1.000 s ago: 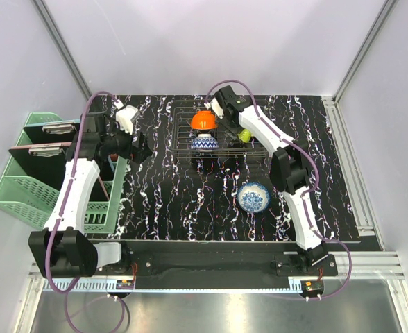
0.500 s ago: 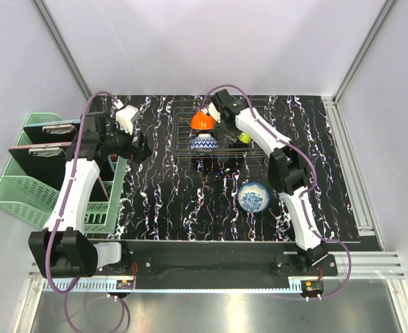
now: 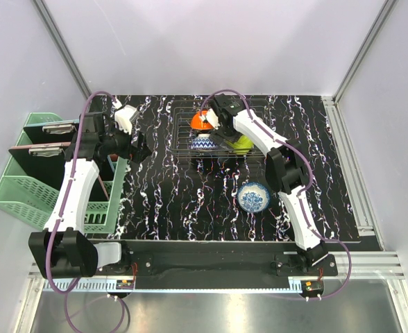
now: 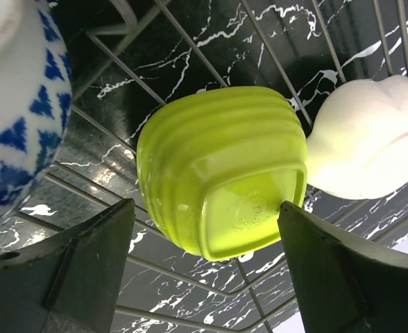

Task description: Load the bowls into the dish rack

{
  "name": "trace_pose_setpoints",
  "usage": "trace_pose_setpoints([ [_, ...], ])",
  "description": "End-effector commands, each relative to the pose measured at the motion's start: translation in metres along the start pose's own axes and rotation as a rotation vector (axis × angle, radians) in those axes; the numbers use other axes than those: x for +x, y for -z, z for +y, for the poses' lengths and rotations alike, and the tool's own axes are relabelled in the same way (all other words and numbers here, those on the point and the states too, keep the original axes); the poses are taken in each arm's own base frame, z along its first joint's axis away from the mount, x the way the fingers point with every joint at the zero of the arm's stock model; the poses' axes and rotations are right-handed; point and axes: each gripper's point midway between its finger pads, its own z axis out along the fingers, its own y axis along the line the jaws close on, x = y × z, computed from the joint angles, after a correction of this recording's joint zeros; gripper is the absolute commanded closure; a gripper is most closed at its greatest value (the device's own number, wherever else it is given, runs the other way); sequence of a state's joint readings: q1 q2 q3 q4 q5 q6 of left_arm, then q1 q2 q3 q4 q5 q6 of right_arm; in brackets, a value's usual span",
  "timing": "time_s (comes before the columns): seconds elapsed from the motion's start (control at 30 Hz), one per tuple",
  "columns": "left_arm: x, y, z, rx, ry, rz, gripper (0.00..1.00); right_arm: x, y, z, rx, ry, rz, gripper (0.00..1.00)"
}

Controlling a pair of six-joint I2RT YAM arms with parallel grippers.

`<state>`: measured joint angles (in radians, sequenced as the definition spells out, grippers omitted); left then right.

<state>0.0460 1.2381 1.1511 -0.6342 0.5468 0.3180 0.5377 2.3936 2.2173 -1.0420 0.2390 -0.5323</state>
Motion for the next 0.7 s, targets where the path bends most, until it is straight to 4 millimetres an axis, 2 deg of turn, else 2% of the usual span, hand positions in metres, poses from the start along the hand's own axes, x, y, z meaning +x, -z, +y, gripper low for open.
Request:
trace_pose_setpoints([
  [0.0,-0.021,0.010,-0.002,0.002,-0.049,-0.075,0.01,-0.013,0.014,0.009,-0.047,-0.010,-0.045,0.07],
  [0.17,-0.018,0.009,-0.001,0.003,-0.044,-0.072,0.01,-0.028,0.043,-0.005,-0.019,-0.029,-0.123,0.07],
  [0.37,-0.016,0.011,0.000,-0.003,-0.045,-0.072,0.01,-0.028,0.077,-0.035,0.087,-0.050,-0.165,0.12],
  [0.47,-0.016,0.011,0.001,-0.002,-0.046,-0.072,0.01,-0.021,0.088,-0.050,0.137,-0.076,-0.170,0.22],
  [0.5,-0.016,0.011,0.000,0.001,-0.045,-0.072,0.01,-0.019,0.091,-0.055,0.153,-0.081,-0.172,0.30],
  [0.6,-0.015,0.011,0.001,0.001,-0.044,-0.072,0.01,-0.009,0.094,-0.060,0.157,-0.102,-0.178,0.45],
  [0.63,-0.015,0.011,0.001,0.001,-0.043,-0.071,0.01,-0.006,0.096,-0.064,0.161,-0.116,-0.179,0.61],
  [0.67,-0.015,0.010,0.001,0.002,-0.044,-0.071,0.01,-0.003,0.095,-0.065,0.157,-0.122,-0.175,0.69],
])
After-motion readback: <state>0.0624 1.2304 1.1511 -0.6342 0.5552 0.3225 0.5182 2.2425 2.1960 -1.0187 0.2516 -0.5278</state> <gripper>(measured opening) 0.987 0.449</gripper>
